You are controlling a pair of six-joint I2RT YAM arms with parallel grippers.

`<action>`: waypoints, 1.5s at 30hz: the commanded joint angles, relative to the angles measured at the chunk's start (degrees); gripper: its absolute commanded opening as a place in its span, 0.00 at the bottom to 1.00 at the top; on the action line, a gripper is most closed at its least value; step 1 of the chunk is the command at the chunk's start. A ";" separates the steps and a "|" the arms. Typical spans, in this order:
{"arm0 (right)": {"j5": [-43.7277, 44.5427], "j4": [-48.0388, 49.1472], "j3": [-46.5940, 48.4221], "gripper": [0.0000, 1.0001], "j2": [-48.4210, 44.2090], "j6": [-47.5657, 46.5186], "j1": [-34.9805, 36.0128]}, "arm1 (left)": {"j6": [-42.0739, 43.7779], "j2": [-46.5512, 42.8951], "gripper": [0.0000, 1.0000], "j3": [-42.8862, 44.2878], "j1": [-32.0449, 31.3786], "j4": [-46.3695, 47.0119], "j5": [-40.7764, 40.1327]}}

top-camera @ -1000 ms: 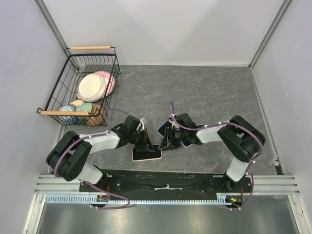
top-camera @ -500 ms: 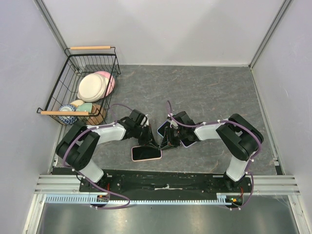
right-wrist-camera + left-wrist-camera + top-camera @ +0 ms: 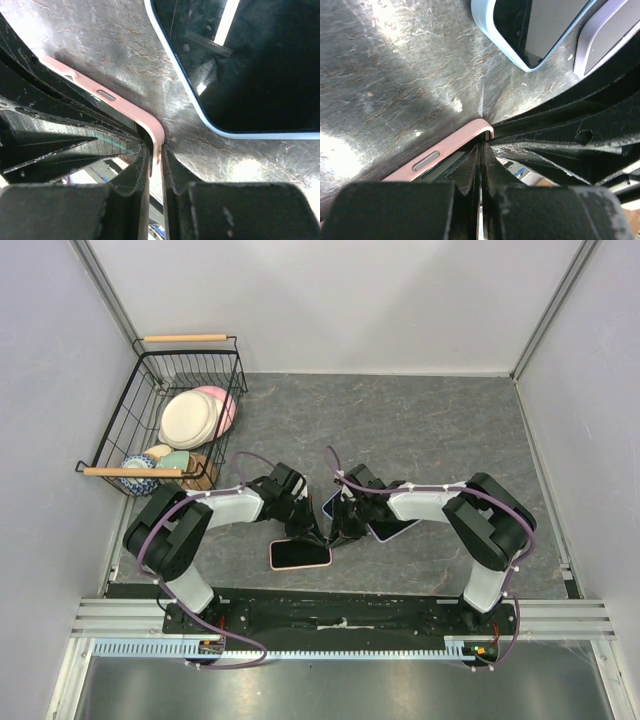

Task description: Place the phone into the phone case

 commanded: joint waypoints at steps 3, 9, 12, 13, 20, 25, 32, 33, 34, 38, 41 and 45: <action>23.76 -7.35 3.80 0.15 7.70 -6.13 8.41 | 3.77 5.71 0.02 -0.91 -2.66 -2.22 -13.78; 32.64 -13.07 7.15 0.15 5.07 -8.42 12.28 | 6.22 2.64 0.02 0.94 -2.83 -3.54 -14.75; 34.84 -14.13 7.59 0.17 1.39 -9.21 13.33 | 7.46 -1.41 0.02 2.08 -2.92 -4.68 -16.42; 34.67 -14.04 7.59 0.18 0.50 -9.30 13.42 | 7.98 -4.29 0.04 2.26 -2.92 -4.77 -16.42; 31.77 -12.81 8.12 0.23 -9.78 -8.95 13.42 | 9.92 -20.36 0.17 2.00 -2.83 -6.70 -22.12; 30.98 -12.02 8.91 0.25 -18.56 -8.07 13.42 | 11.15 -31.46 0.47 0.77 -2.83 -9.07 -25.90; 30.80 -10.27 8.13 0.37 -30.34 -6.93 13.34 | 12.56 -47.45 0.71 -1.25 -2.83 -10.39 -29.25; 30.97 -9.74 7.77 0.39 -33.40 -6.92 13.34 | 12.82 -48.95 0.72 -1.43 -2.83 -10.40 -29.42; 30.98 -8.52 7.34 0.42 -35.08 -7.01 13.34 | 13.00 -52.62 0.74 -1.95 -2.83 -10.48 -29.86; 33.86 -6.75 4.96 0.62 -42.82 -7.36 13.34 | 14.22 -60.20 0.81 -3.10 -2.83 -10.57 -31.43; 37.29 -6.66 4.00 0.75 -48.10 -8.15 13.34 | 14.84 -64.77 0.86 -3.19 -2.83 -11.18 -32.32; 42.12 -6.66 2.32 0.94 -55.64 -8.77 13.34 | 15.28 -69.00 0.94 -3.28 -2.83 -12.33 -33.99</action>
